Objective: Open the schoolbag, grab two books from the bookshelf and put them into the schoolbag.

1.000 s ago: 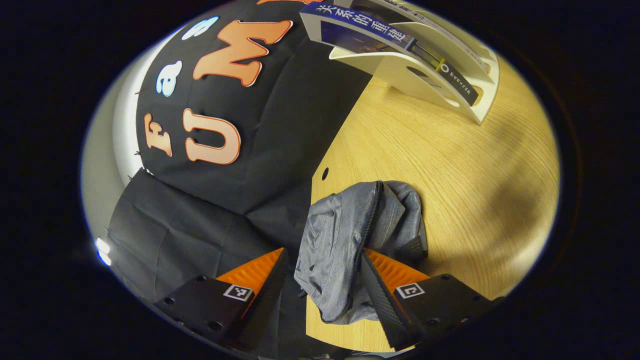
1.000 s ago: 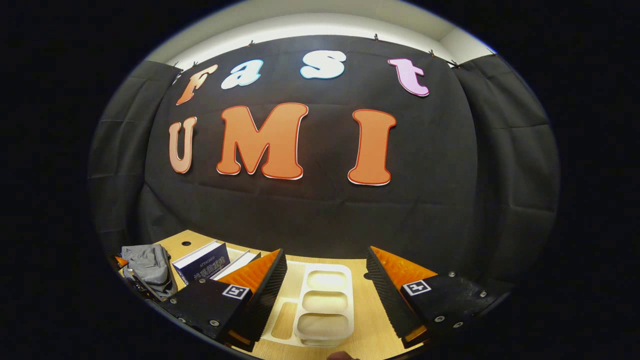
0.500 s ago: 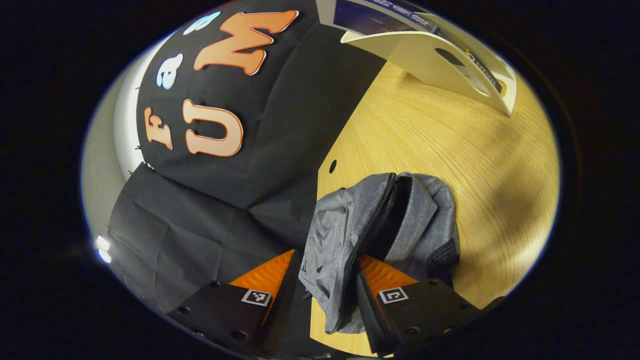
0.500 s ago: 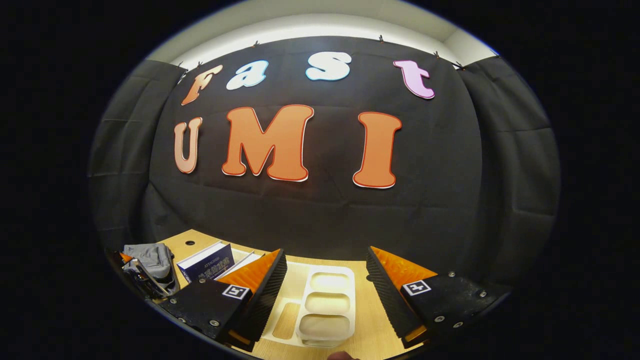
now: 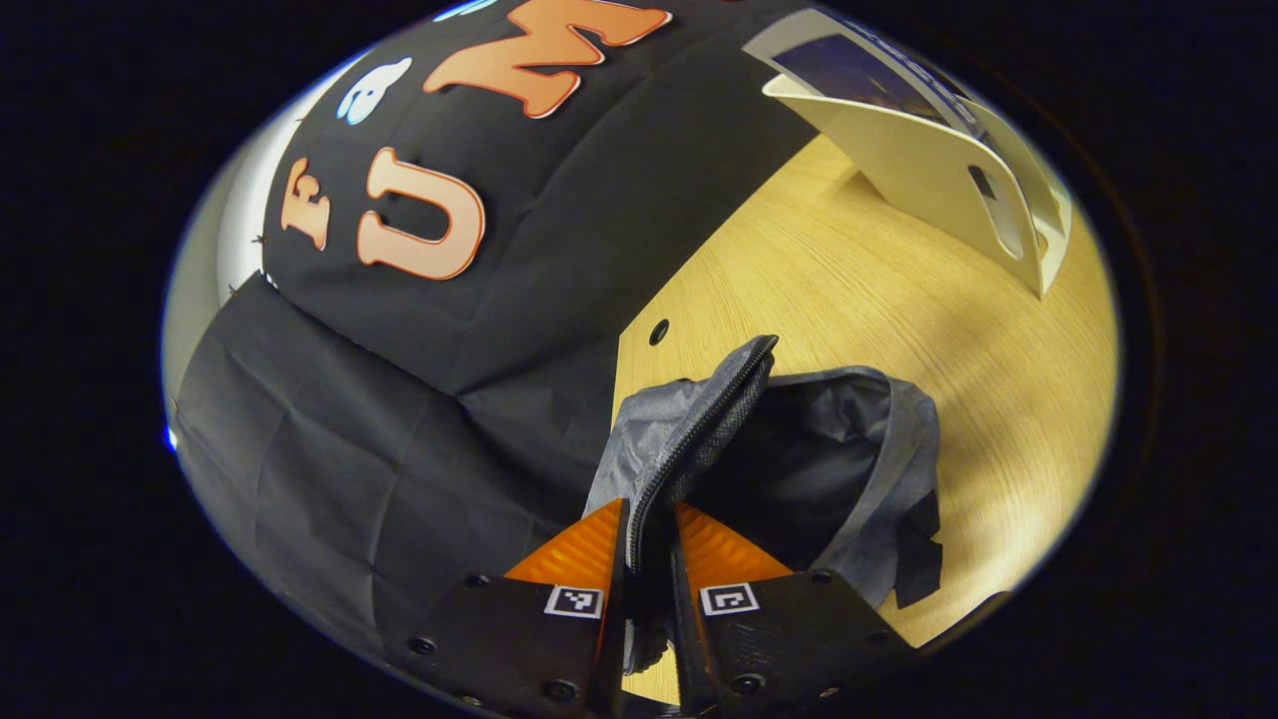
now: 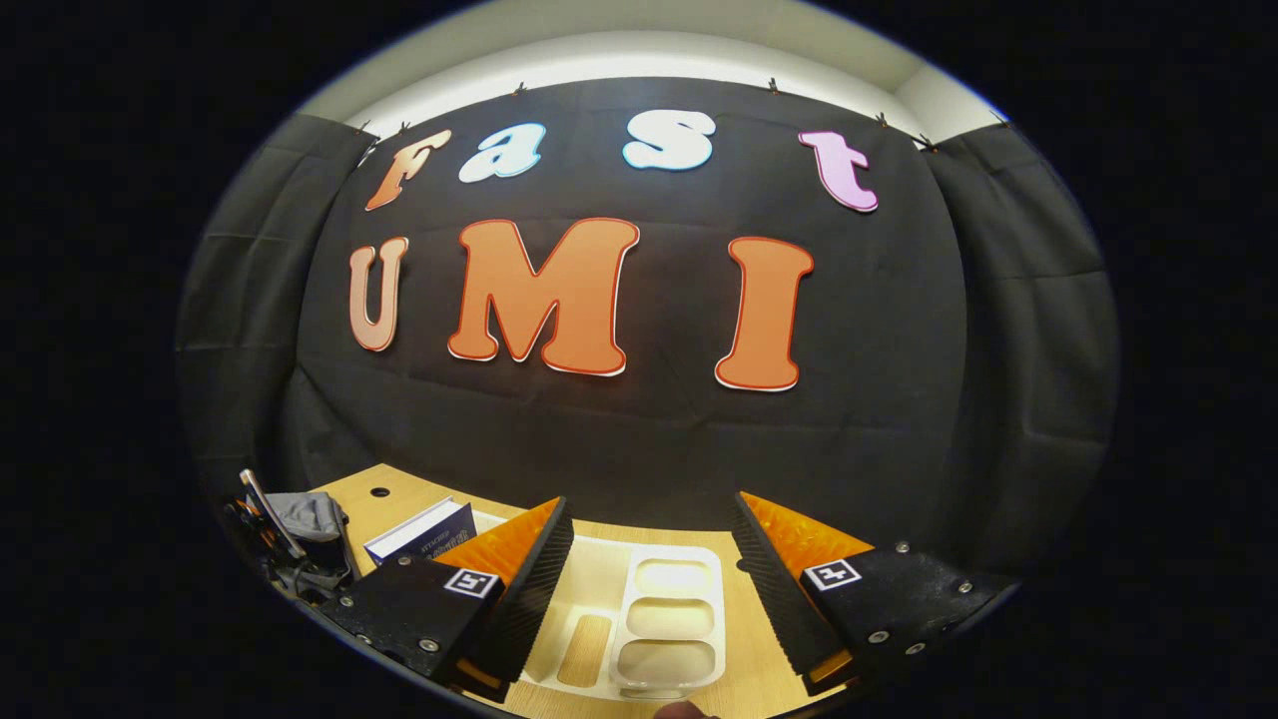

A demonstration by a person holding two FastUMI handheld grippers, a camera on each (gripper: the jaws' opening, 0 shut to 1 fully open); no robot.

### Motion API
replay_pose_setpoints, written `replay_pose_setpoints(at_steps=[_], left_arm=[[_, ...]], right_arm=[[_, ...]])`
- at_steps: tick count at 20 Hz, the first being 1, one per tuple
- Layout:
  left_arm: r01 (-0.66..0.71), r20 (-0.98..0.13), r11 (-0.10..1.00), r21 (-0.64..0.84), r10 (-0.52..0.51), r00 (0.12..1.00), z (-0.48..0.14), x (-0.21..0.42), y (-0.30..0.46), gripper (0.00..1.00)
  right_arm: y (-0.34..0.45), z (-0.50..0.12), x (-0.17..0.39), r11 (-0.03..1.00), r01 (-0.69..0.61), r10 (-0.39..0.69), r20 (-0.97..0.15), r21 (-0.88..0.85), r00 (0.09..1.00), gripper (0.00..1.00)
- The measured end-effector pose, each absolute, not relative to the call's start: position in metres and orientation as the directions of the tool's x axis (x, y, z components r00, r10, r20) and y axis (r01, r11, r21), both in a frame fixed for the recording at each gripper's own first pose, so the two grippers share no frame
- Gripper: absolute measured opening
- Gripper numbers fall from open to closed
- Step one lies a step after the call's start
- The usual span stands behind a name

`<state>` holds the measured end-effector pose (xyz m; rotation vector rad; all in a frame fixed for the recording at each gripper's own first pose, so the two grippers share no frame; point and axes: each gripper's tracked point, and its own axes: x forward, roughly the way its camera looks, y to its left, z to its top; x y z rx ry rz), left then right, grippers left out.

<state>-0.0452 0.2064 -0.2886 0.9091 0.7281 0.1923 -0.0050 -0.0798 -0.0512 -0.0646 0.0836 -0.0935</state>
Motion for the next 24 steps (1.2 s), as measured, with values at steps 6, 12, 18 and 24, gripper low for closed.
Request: replay_pose_setpoints(at_steps=[6, 12, 18, 24], left_arm=[[0.236, -0.586, 0.722, 0.650, 0.279, 0.761, -0.266, -0.028, 0.219, 0.06], [0.363, -0.662, 0.764, 0.533, 0.109, 0.742, -0.250, -0.011, 0.227, 0.06], [0.478, -0.738, 0.809, 0.341, -0.084, 0.669, -0.243, 0.002, 0.235, 0.06], [0.555, -0.793, 0.818, 0.148, -0.237, 0.561, -0.229, 0.013, 0.243, 0.06]], right_arm=[[-0.051, -0.053, -0.008, 0.970, 0.210, -0.226, -0.128, -0.127, 0.966, 0.95], [-0.008, -0.032, -0.001, 0.952, 0.234, -0.262, -0.131, -0.195, 0.956, 0.95], [0.028, -0.036, 0.009, 0.927, 0.243, -0.311, -0.222, -0.287, 0.924, 0.95], [0.059, -0.045, 0.010, 0.897, 0.210, -0.350, -0.336, -0.388, 0.874, 0.97]])
